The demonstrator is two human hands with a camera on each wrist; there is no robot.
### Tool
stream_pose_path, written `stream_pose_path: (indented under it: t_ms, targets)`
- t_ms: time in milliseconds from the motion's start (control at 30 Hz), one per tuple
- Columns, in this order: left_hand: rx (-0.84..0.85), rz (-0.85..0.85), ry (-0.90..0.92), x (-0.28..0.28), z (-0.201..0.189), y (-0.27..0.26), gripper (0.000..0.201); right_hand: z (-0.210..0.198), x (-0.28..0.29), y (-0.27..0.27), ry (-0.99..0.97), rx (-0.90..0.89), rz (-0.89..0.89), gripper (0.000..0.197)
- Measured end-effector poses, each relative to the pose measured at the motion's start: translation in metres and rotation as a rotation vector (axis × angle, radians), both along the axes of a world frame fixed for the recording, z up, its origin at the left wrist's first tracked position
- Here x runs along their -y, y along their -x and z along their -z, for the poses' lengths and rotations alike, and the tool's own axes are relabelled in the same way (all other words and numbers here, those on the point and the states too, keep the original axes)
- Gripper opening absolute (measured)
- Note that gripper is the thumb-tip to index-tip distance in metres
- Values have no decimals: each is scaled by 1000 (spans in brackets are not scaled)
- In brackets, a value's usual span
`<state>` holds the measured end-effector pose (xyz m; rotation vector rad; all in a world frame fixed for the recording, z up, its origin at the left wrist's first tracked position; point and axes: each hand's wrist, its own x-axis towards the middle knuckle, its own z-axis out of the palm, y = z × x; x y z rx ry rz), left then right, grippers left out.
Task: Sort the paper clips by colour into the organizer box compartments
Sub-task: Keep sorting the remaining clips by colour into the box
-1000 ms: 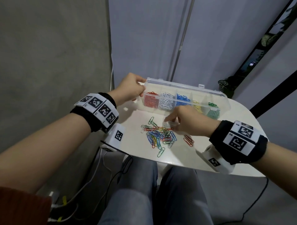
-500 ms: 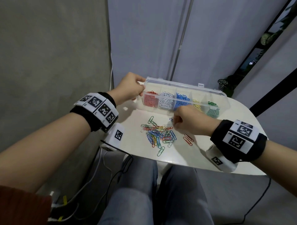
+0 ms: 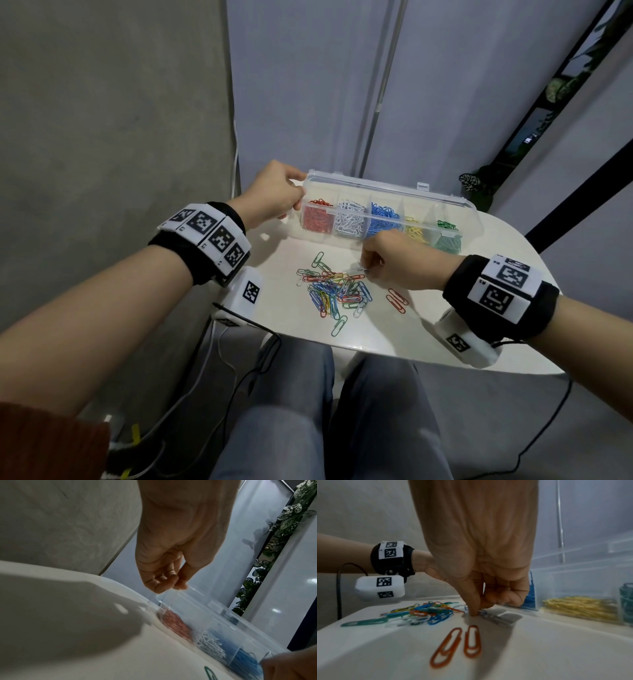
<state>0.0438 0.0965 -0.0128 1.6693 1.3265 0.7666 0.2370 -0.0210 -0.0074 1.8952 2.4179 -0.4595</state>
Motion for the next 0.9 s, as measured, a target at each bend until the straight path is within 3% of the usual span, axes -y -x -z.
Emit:
stream_pose_path:
  t_ms: [233, 400, 567, 733, 900]
  targets:
    - [-6, 3, -3, -1, 0, 0, 39, -17, -14, -6, -65, -264, 136, 9]
    - [-15, 8, -4, -2, 1, 1, 38, -27, -15, -6, 18, -522, 245, 6]
    - [-10, 4, -1, -2, 1, 0, 40, -29, -10, -5, 109, -669, 311, 9]
    - [-5, 0, 1, -1, 2, 0, 39, -26, -8, -5, 104, -649, 324, 4]
    - [-1, -1, 5, -2, 1, 1, 40, -15, -3, -6, 85, -437, 271, 10]
